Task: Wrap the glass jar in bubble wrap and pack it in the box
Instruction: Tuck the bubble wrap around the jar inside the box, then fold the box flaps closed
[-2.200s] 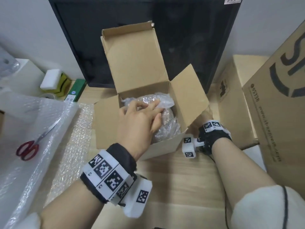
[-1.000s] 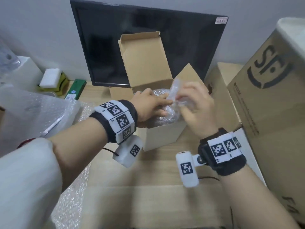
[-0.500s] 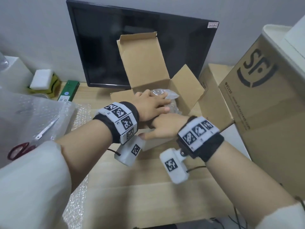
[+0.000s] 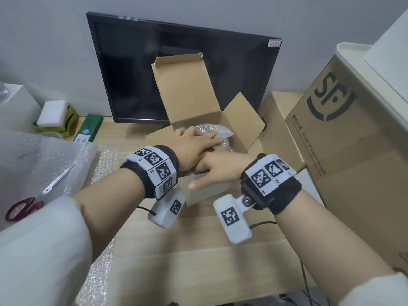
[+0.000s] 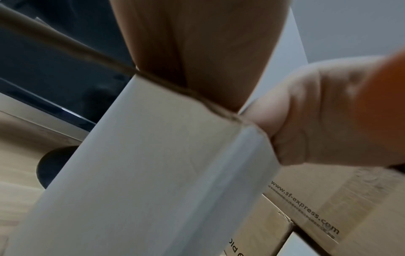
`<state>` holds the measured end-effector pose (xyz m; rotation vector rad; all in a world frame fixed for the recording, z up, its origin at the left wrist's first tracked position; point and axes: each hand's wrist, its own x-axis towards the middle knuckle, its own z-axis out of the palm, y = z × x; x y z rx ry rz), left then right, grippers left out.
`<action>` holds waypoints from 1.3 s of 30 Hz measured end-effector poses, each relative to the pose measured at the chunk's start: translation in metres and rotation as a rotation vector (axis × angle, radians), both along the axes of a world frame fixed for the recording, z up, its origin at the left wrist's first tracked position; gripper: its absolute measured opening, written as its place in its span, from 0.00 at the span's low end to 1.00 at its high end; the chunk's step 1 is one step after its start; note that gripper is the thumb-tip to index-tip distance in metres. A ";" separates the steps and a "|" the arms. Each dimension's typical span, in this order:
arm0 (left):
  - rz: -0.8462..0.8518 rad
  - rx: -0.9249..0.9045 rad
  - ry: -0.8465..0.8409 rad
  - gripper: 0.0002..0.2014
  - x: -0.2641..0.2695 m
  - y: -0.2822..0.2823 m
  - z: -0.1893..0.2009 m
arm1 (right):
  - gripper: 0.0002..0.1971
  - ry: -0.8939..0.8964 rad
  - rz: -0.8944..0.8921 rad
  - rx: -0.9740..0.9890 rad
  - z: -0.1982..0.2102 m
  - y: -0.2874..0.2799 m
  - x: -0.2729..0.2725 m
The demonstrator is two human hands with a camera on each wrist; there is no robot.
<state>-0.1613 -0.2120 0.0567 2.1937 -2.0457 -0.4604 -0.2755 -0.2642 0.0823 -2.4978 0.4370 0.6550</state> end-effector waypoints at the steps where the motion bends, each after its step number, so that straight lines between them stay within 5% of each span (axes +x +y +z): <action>1: 0.006 0.002 0.007 0.24 0.000 0.000 0.001 | 0.26 0.032 0.011 -0.052 -0.003 0.002 0.000; 3: 0.006 -0.003 -0.002 0.23 -0.001 0.000 0.002 | 0.27 -0.010 0.004 -0.076 -0.005 0.003 -0.005; 5: -0.004 -0.013 -0.011 0.25 -0.003 0.002 0.002 | 0.19 -0.230 -0.117 0.098 -0.001 -0.004 -0.015; 8: 0.021 -0.027 0.063 0.23 -0.001 0.003 0.000 | 0.10 -0.810 -0.690 0.396 0.014 -0.022 -0.042; 11: -0.038 0.015 0.027 0.24 0.006 0.002 0.001 | 0.07 -1.377 -1.169 0.292 0.009 -0.046 -0.061; 14: -0.060 0.071 0.034 0.24 0.011 0.004 0.007 | 0.08 -1.256 -1.218 0.303 -0.010 -0.056 -0.056; 19: -0.024 0.044 0.062 0.23 0.012 0.005 0.004 | 0.15 -0.980 -0.796 0.479 -0.026 -0.037 -0.042; 22: 0.029 -0.101 0.159 0.19 0.012 0.008 -0.003 | 0.18 -0.880 -0.621 0.224 -0.039 -0.031 -0.036; 25: 0.303 -0.303 0.218 0.25 0.009 0.020 -0.010 | 0.14 -0.915 -0.523 -0.026 -0.055 -0.030 -0.037; 28: 0.832 -0.442 0.255 0.38 0.008 0.039 -0.012 | 0.12 -0.956 -0.547 -0.025 -0.064 -0.028 -0.038; 31: 1.044 -0.537 0.758 0.42 0.012 0.053 -0.013 | 0.13 -0.957 -0.584 -0.002 -0.064 -0.025 -0.037; 33: 0.964 -0.637 0.938 0.38 0.008 0.054 -0.007 | 0.12 -0.957 -0.595 0.003 -0.063 -0.023 -0.036; 36: 0.702 -0.521 0.660 0.34 -0.007 0.046 0.004 | 0.12 -0.942 -0.618 0.008 -0.061 -0.017 -0.034; 39: 0.412 -0.213 0.359 0.34 -0.022 0.035 -0.005 | 0.13 -0.911 -0.605 0.008 -0.056 -0.008 -0.032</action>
